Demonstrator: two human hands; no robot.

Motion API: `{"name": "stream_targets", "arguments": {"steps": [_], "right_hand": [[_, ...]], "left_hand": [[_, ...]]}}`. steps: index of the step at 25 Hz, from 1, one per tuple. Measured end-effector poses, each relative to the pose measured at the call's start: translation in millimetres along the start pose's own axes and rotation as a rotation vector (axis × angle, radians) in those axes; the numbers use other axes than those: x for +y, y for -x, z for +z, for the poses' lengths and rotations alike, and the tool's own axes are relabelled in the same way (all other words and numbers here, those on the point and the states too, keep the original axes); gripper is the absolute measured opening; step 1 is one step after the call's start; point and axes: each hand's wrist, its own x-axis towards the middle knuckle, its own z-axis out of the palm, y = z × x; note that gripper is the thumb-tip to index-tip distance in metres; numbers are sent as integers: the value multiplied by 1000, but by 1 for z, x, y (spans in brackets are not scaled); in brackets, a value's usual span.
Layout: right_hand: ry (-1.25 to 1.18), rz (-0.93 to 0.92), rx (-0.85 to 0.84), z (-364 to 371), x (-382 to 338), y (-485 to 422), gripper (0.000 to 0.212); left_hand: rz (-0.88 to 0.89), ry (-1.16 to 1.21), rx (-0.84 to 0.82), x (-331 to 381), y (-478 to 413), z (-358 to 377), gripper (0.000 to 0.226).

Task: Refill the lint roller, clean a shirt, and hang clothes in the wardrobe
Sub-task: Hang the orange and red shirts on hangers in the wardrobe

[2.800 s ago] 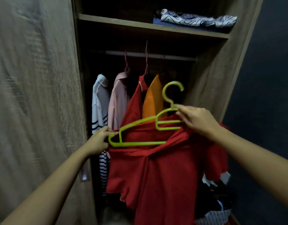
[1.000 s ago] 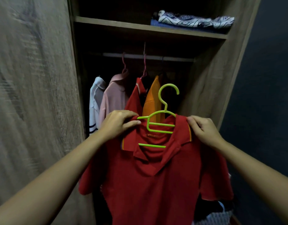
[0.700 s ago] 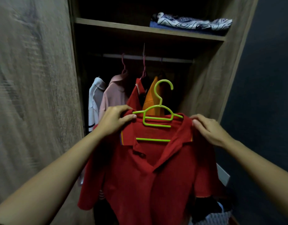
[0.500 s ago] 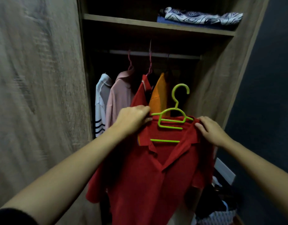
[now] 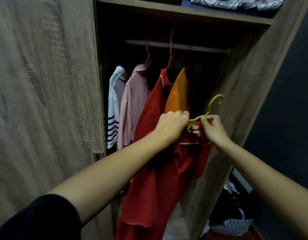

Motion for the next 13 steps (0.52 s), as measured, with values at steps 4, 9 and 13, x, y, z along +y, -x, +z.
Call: {"name": "stream_targets", "arguments": {"steps": [4,9,13], "right_hand": [[-150,98,-8,3,2,-22,32],[-204,47,66,-10,-3,-44,15],[-220,92,32,-31,-21,-67,33]], "left_hand": [[-49,101,35,3,-8,-1,22],[-155,369,-88,6,-36,-3,36],[-61,599,-201,12,-65,-3,47]]}}
